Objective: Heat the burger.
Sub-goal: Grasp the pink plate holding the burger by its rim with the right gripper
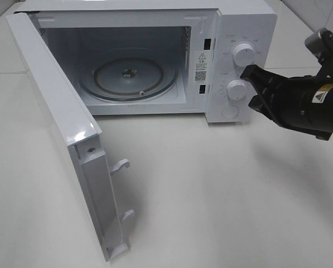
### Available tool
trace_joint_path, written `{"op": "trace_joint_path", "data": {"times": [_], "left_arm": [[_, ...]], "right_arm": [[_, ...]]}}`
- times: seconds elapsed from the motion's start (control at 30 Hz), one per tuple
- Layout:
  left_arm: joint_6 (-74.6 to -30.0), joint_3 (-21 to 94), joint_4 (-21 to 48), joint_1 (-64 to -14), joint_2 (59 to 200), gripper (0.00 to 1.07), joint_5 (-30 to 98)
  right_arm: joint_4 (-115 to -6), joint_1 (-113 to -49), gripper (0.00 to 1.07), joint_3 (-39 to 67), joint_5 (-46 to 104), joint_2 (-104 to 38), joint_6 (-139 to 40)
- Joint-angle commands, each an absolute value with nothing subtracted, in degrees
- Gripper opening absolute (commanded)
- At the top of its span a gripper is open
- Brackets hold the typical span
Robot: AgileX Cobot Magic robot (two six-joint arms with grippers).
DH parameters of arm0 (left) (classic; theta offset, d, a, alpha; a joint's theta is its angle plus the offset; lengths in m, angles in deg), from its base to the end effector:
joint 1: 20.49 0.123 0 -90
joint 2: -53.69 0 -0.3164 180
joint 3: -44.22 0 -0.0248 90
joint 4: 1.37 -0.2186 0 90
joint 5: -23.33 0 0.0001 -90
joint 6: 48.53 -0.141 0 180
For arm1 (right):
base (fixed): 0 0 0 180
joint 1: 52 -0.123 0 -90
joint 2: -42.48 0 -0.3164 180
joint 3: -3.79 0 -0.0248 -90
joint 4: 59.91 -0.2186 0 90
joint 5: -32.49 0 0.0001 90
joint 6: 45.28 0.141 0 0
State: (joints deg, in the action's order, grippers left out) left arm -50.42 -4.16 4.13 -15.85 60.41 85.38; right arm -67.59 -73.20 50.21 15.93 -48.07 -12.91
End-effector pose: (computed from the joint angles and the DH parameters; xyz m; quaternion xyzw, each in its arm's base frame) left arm -0.0230 -0.0138 0.2415 -0.0175 0.8522 -0.0182 0.5227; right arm 0.2738 0.1005 0.2248 0.1491 0.8554 0.2371 0.4357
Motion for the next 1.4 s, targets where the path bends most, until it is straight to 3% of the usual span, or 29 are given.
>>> {"op": "trace_joint_path", "data": {"times": [0.03,0.17,0.33,0.37,0.4,0.43,0.47,0.5,0.53,0.57,0.63,0.9,1.13,1.4], "left_arm": [[-50.02,-4.21,4.3,-15.62,59.61,1.01,84.69],[-50.02,-4.21,4.3,-15.62,59.61,1.01,84.69],[-50.02,-4.21,4.3,-15.62,59.61,1.01,84.69],[-50.02,-4.21,4.3,-15.62,59.61,1.01,84.69],[-50.02,-4.21,4.3,-15.62,59.61,1.01,84.69],[-50.02,-4.21,4.3,-15.62,59.61,1.01,84.69],[-50.02,-4.21,4.3,-15.62,59.61,1.01,84.69],[-50.02,-4.21,4.3,-15.62,59.61,1.01,84.69],[-50.02,-4.21,4.3,-15.62,59.61,1.01,84.69],[-50.02,-4.21,4.3,-15.62,59.61,1.01,84.69],[-50.02,-4.21,4.3,-15.62,59.61,1.01,84.69],[-50.02,-4.21,4.3,-15.62,59.61,1.01,84.69],[-50.02,-4.21,4.3,-15.62,59.61,1.01,84.69],[-50.02,-4.21,4.3,-15.62,59.61,1.01,84.69]], "right_arm": [[-66.96,-73.14,0.0,45.74,36.04,-40.74,-32.05],[-66.56,-73.14,0.02,42.07,46.01,-38.1,-39.15],[-63.52,-73.14,0.18,37.49,60.39,-37.24,-43.1],[-60.89,-73.14,0.32,37.03,62.51,-37.24,-42.76],[-60.89,-73.14,0.32,37.03,62.51,-37.24,-42.76],[-59.91,-73.14,0.41,37.03,63.26,-37.24,-42.76],[-57.56,-73.14,0.63,37.03,64.92,-37.47,-42.76],[-57.56,-73.14,0.63,37.03,64.92,-37.47,-42.76],[-56.88,-72.97,0.73,37.03,65.84,-37.82,-42.82],[-55.96,-71.76,0.96,37.03,67.73,-39.02,-43.5],[-54.36,-69.76,1.01,37.03,69.96,-40.62,-43.79],[-52.24,-64.31,1.01,37.03,73.91,-46.01,-42.99],[-51.72,-53.83,0.99,37.03,76.49,-49.68,-44.13],[-51.15,-46.78,0.98,37.03,76.89,-53.17,-47.92]]}}
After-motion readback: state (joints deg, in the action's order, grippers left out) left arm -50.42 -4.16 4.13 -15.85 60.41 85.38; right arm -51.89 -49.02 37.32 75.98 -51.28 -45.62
